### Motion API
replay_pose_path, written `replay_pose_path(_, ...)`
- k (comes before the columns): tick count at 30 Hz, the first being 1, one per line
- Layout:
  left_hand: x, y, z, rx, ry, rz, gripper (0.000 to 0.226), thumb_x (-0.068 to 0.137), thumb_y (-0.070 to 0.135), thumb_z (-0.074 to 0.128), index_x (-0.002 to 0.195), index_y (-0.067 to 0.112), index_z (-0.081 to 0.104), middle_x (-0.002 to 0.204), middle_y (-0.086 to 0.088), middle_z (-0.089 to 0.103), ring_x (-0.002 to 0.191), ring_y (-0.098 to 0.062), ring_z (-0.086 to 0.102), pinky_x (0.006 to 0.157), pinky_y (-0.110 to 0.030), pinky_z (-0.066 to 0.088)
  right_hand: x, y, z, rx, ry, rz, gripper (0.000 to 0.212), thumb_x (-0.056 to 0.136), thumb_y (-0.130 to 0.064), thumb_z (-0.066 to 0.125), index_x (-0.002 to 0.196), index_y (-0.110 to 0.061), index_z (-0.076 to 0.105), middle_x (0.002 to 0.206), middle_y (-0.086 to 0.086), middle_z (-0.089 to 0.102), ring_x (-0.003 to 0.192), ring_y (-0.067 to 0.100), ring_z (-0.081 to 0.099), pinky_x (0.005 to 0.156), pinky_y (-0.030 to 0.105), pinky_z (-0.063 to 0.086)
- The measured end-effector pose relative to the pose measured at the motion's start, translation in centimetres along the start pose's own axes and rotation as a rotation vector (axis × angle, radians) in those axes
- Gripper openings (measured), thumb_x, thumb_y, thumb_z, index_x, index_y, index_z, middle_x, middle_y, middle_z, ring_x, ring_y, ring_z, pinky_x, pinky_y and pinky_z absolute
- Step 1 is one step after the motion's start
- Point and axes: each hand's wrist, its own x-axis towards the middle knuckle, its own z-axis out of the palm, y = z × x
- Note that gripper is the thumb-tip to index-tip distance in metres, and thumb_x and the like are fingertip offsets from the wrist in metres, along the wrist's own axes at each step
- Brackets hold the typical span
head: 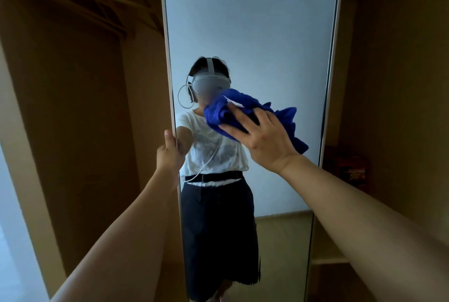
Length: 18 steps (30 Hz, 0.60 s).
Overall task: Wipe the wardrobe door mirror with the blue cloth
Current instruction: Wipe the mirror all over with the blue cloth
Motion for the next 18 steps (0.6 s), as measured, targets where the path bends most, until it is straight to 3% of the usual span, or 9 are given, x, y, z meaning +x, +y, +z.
replay_pose_path(4, -0.2, -0.1, 0.2, -0.026, 0.022, -0.004, 0.048, 0.097, 0.052, 0.027, 0.070, 0.018, 0.048, 0.069, 0.003, 0.049, 0.062, -0.011, 0.048, 0.056, -0.027, 0.037, -2.2, -1.8, 0.9, 0.051, 0.062, -0.016, 0.054, 0.091, 0.003, 0.033, 0.128, -0.026, 0.061, 0.132, 0.009, 0.058, 0.083, 0.037, 0.059, 0.074, 0.044, 0.052)
replay_pose_path(7, -0.1, -0.1, 0.3, -0.032, 0.041, -0.035, 0.045, 0.096, 0.054, 0.028, 0.084, 0.015, 0.046, 0.072, 0.003, 0.049, 0.065, -0.012, 0.048, 0.068, -0.030, 0.039, -5.8, -4.1, 2.5, 0.119, 0.024, -0.119, 0.049, 0.095, 0.000, 0.037, 0.129, -0.027, 0.058, 0.141, 0.006, 0.051, 0.089, 0.038, 0.059, 0.077, 0.047, 0.052)
replay_pose_path(12, 0.4, -0.5, 0.6, -0.016, 0.090, -0.047, 0.047, 0.094, 0.058, 0.027, 0.068, 0.025, 0.048, 0.068, 0.000, 0.056, 0.062, -0.014, 0.052, 0.051, -0.025, 0.034, -10.2, -5.5, 3.8, 0.168, -0.060, -0.231, 0.041, 0.091, -0.013, 0.057, 0.128, -0.030, 0.054, 0.139, 0.002, 0.043, 0.095, 0.035, 0.058, 0.082, 0.045, 0.050)
replay_pose_path(15, 0.5, -0.6, 0.7, 0.025, 0.122, -0.070, 0.048, 0.094, 0.060, 0.027, 0.068, 0.027, 0.049, 0.065, 0.002, 0.055, 0.059, -0.012, 0.052, 0.049, -0.025, 0.034, -9.7, -4.3, 3.2, 0.159, -0.084, -0.233, 0.043, 0.096, -0.012, 0.044, 0.135, -0.030, 0.048, 0.140, 0.003, 0.048, 0.099, 0.035, 0.057, 0.085, 0.046, 0.049)
replay_pose_path(18, 0.7, -0.7, 0.7, -0.005, 0.121, -0.087, 0.049, 0.093, 0.061, 0.028, 0.076, 0.021, 0.050, 0.070, 0.004, 0.055, 0.064, -0.014, 0.053, 0.064, -0.030, 0.042, -8.1, -2.3, 2.3, 0.099, -0.056, -0.081, 0.054, 0.096, -0.003, 0.027, 0.134, -0.030, 0.053, 0.142, 0.007, 0.049, 0.097, 0.037, 0.060, 0.084, 0.047, 0.051)
